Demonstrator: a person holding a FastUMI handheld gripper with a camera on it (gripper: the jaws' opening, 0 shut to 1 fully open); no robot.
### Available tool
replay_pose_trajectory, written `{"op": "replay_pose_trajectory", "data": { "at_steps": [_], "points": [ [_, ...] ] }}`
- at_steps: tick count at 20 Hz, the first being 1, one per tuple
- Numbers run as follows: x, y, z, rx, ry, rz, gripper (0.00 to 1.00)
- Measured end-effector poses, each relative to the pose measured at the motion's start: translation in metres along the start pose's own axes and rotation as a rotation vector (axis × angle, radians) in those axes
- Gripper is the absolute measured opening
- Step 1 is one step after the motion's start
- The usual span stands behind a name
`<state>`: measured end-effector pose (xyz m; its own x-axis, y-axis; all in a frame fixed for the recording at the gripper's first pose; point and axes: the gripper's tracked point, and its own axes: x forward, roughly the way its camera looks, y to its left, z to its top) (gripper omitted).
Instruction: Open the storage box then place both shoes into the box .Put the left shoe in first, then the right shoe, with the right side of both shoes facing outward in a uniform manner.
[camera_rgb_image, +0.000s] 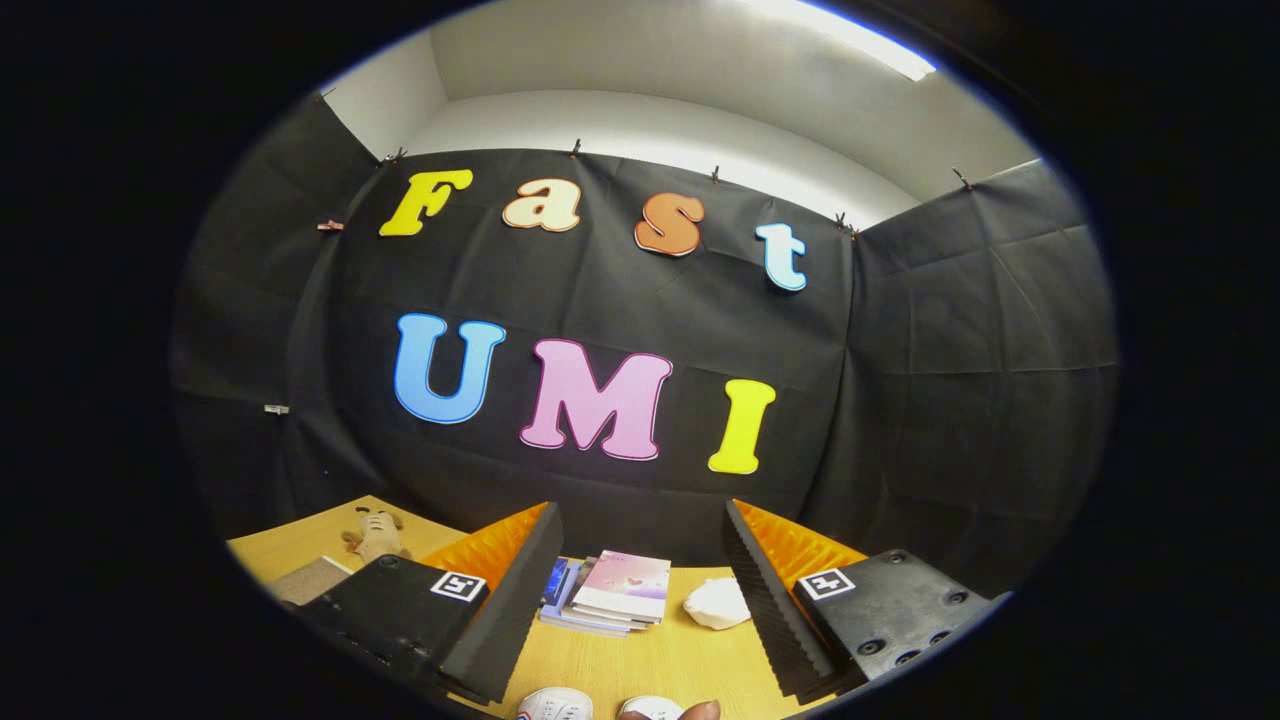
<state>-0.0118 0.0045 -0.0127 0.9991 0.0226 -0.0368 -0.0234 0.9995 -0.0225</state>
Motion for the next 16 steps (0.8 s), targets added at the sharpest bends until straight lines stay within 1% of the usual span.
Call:
{"op": "replay_pose_trajectory", "data": {
  "at_steps": [3, 6, 10, 12, 15, 16],
  "points": [
    [-0.003, 0.005, -0.001, 0.012, -0.001, 0.042, 0.97],
    [-0.007, 0.027, 0.001, 0.096, 0.002, 0.142, 0.97],
    [-0.005, 0.044, -0.021, 0.146, 0.079, 0.232, 0.98],
    [-0.005, 0.061, -0.034, 0.216, 0.116, 0.309, 0.98],
    [-0.011, 0.098, -0.062, 0.392, 0.221, 0.468, 0.99],
    [-0.015, 0.111, -0.072, 0.458, 0.263, 0.528, 0.98]
  ]
}}
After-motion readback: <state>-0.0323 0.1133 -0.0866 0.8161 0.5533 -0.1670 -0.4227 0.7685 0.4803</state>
